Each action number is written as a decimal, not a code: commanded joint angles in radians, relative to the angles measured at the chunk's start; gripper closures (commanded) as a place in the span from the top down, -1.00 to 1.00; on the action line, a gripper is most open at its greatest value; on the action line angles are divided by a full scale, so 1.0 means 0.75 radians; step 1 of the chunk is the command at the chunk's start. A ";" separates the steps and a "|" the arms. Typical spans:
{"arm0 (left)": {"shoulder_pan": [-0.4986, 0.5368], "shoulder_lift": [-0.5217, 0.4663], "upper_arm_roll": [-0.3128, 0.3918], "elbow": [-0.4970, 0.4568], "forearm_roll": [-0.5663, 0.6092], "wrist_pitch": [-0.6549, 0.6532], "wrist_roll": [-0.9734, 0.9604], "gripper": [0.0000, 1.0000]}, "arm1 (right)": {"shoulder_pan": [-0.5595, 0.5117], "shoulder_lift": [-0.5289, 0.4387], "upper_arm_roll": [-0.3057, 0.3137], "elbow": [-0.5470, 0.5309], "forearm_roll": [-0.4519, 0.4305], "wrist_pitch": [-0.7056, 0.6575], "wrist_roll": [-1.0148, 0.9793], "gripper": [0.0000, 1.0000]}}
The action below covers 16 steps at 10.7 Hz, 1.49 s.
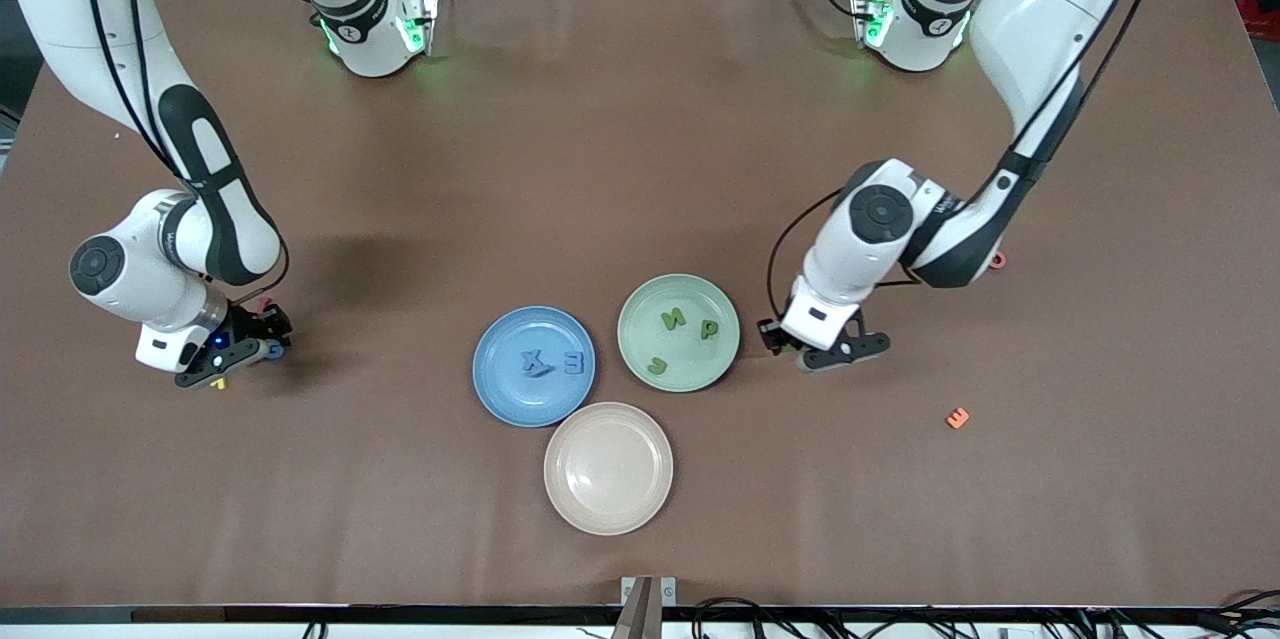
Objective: Sort letters by color into matching plates
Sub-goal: 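Set the B on the green plate while the right gripper grasps the G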
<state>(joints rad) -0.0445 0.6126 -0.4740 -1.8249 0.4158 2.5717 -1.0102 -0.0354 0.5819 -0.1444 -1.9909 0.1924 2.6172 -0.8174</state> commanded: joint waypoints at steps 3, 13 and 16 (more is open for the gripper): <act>-0.169 0.079 0.010 0.200 -0.010 -0.013 -0.211 -1.00 | -0.012 -0.011 0.025 -0.033 0.011 0.022 -0.008 -0.36; -0.229 -0.017 0.108 0.245 0.022 -0.172 -0.218 1.00 | 0.067 -0.040 0.145 0.108 0.013 -0.100 0.496 -0.54; -0.141 -0.095 0.119 0.283 0.018 -0.372 -0.155 1.00 | 0.204 -0.029 0.145 0.161 0.024 -0.100 0.774 -0.54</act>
<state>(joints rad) -0.1906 0.6026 -0.3876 -1.6201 0.4077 2.3972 -1.1549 0.0555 0.5726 -0.0355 -1.8901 0.1942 2.5610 -0.3716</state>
